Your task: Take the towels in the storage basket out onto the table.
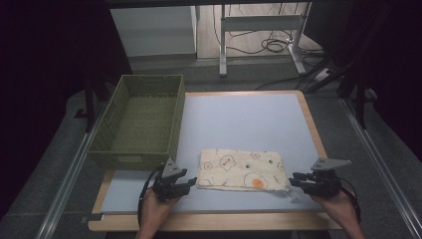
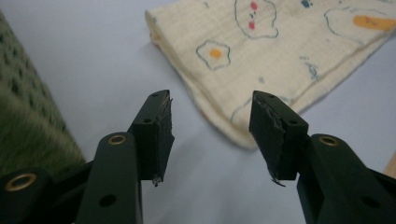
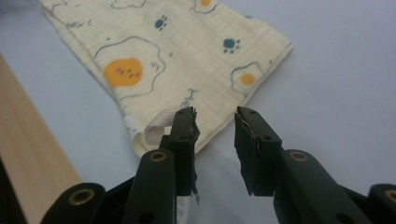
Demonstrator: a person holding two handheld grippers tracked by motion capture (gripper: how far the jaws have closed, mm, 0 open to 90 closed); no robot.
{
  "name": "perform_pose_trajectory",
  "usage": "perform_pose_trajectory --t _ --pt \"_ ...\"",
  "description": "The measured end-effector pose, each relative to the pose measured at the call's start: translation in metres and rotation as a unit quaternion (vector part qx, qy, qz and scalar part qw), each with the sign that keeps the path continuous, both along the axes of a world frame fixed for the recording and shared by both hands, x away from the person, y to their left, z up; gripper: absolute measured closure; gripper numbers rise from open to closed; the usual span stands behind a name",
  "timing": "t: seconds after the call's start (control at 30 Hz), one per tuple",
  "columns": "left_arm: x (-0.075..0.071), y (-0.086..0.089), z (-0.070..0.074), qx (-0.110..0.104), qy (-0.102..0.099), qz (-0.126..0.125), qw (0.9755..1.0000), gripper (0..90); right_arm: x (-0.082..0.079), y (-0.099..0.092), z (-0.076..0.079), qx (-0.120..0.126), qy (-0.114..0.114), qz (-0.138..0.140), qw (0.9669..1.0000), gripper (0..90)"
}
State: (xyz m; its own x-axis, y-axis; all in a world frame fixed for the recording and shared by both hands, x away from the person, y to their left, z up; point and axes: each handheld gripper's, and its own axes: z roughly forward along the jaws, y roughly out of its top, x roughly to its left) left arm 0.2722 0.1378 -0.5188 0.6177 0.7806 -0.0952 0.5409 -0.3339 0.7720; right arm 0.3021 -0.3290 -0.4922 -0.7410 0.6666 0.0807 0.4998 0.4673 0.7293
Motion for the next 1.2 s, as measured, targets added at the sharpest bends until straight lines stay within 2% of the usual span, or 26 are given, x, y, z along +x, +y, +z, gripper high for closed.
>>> perform_pose_trajectory --t 0.23,0.3,0.37,0.47,0.57,0.63,0.73,0.83,0.9,1.0,1.07,1.13,1.17,1.2 --pt "0.038 -0.028 0.008 -0.007 0.006 -0.007 0.9999 53.2 0.036 0.011 0.003 0.005 -0.006 -0.02 0.9998 71.2" --pt "0.049 -0.036 0.01 -0.001 0.005 -0.006 1.0 54.4 0.048 0.014 0.003 0.008 -0.005 -0.027 0.9996 72.7" --pt "0.064 -0.044 0.014 0.003 0.002 0.0 1.0 55.2 0.061 0.018 0.002 0.006 -0.003 -0.034 0.9994 72.9" --pt "0.082 -0.051 0.016 0.025 -0.005 0.013 0.9996 55.1 0.079 0.025 -0.002 -0.002 -0.004 -0.042 0.9991 72.6" --pt "0.097 -0.052 0.012 0.035 -0.004 0.036 0.9987 51.2 0.093 0.032 -0.007 -0.015 -0.006 -0.052 0.9985 65.6" --pt "0.102 -0.052 0.007 0.042 0.002 0.042 0.9983 49.6 0.098 0.035 -0.011 -0.018 -0.005 -0.051 0.9985 63.1" --pt "0.107 -0.05 -0.005 0.06 0.01 0.054 0.9967 41.4 0.103 0.042 -0.02 -0.046 -0.001 -0.045 0.9979 61.3" --pt "0.11 -0.052 -0.013 0.067 0.021 0.058 0.9958 34.0 0.102 0.043 -0.025 -0.042 0.002 -0.038 0.9984 61.8" --pt "0.112 -0.054 -0.016 0.077 0.026 0.058 0.995 27.8 0.101 0.043 -0.024 -0.042 0.002 -0.036 0.9985 65.4" --pt "0.115 -0.05 -0.019 0.057 0.034 0.057 0.9961 24.0 0.098 0.043 -0.024 -0.036 0.01 -0.028 0.9989 75.4" --pt "0.114 -0.049 -0.021 0.043 0.032 0.045 0.9975 27.6 0.097 0.044 -0.024 -0.033 0.014 -0.021 0.9992 82.6" --pt "0.113 -0.049 -0.02 0.039 0.031 0.039 0.998 35.2 0.095 0.045 -0.023 -0.041 0.01 -0.021 0.9989 84.6" --pt "0.112 -0.049 -0.019 0.038 0.031 0.033 0.9983 42.5 0.094 0.046 -0.022 -0.046 0.004 -0.021 0.9987 85.0" --pt "0.111 -0.051 -0.017 0.033 0.037 0.025 0.9985 53.5 0.093 0.046 -0.02 -0.05 -0.001 -0.023 0.9985 85.2"
